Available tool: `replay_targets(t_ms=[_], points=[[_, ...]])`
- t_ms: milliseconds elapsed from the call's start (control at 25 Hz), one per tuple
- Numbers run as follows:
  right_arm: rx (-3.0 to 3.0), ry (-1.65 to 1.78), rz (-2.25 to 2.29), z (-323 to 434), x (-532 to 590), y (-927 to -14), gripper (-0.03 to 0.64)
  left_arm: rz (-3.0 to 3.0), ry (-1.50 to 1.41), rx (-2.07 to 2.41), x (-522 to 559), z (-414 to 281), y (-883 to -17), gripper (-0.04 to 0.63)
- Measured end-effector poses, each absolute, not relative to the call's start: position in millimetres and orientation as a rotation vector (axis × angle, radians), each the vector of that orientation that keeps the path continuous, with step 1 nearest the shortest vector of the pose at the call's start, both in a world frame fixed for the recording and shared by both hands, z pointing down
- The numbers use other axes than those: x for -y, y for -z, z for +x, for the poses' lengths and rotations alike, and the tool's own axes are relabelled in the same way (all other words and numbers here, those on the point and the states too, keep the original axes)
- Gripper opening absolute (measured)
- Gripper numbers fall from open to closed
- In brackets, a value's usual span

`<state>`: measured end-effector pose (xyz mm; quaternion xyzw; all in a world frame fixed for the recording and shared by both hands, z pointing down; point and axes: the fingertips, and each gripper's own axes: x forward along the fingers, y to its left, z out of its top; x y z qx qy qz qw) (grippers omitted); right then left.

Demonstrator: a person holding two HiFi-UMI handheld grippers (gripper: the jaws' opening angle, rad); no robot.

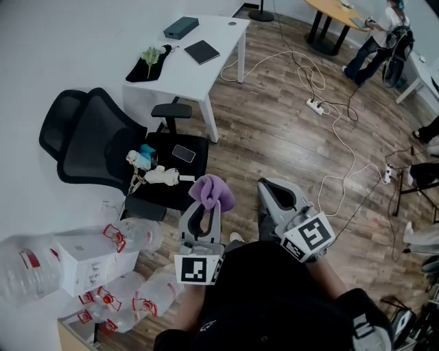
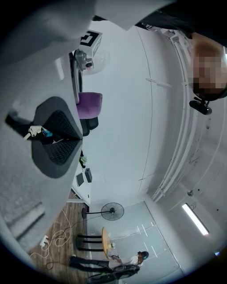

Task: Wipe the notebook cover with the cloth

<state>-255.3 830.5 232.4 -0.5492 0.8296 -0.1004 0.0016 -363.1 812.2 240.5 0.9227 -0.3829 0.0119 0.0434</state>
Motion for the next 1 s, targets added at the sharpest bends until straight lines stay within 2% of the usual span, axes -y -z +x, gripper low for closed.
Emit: replay_targets(t_ms=[240, 1000], points=[[-2.648, 0.312, -1.677, -223.0, -779.8, -240.4, 0.003, 2.785, -0.04, 1.216, -762.4, -330.4, -249.7, 0.067], [-2.727, 0.336, -1.51, -64.0, -609.6, -231.9, 0.003, 2.733, -0.054, 1.374, -605.1, -168.6, -237.4, 0.067]])
